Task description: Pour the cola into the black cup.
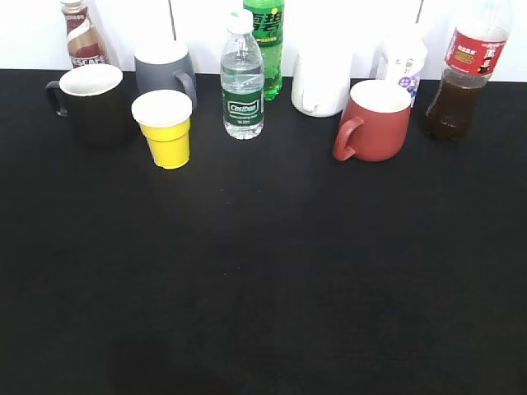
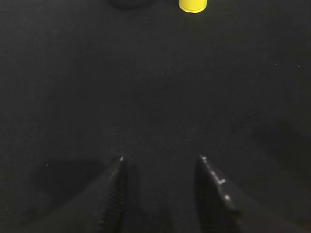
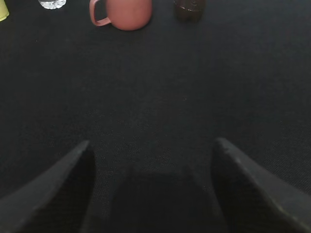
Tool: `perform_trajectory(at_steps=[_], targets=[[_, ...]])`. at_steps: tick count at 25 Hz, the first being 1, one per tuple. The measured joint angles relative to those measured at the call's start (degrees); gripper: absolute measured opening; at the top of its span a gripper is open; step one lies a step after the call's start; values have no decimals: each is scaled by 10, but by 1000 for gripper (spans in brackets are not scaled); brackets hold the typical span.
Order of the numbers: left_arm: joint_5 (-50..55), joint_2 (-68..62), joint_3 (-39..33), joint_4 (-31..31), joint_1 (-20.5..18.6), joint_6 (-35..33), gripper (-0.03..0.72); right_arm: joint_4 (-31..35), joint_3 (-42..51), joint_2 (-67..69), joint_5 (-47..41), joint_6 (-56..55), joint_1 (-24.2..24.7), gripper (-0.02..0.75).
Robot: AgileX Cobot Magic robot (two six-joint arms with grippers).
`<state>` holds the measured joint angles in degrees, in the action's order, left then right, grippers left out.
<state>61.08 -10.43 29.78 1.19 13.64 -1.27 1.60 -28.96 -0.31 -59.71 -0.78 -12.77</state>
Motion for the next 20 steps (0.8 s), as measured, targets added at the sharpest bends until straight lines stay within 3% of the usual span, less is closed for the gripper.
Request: perform_trajectory(at_steps=[4,7,9,20], targets=[[0,15,0,0,-14,-1,270,0,0,0,0,0,9,565],[0,79,0,1,-81,-1,244,0,0,-2,0,0,107,565],[-1,107,0,1,-113,-1,244,0,0,-2,1,0,143,565],[-1,108,-1,1,-118,-1,240,0,0,-2,1,0,145,565]])
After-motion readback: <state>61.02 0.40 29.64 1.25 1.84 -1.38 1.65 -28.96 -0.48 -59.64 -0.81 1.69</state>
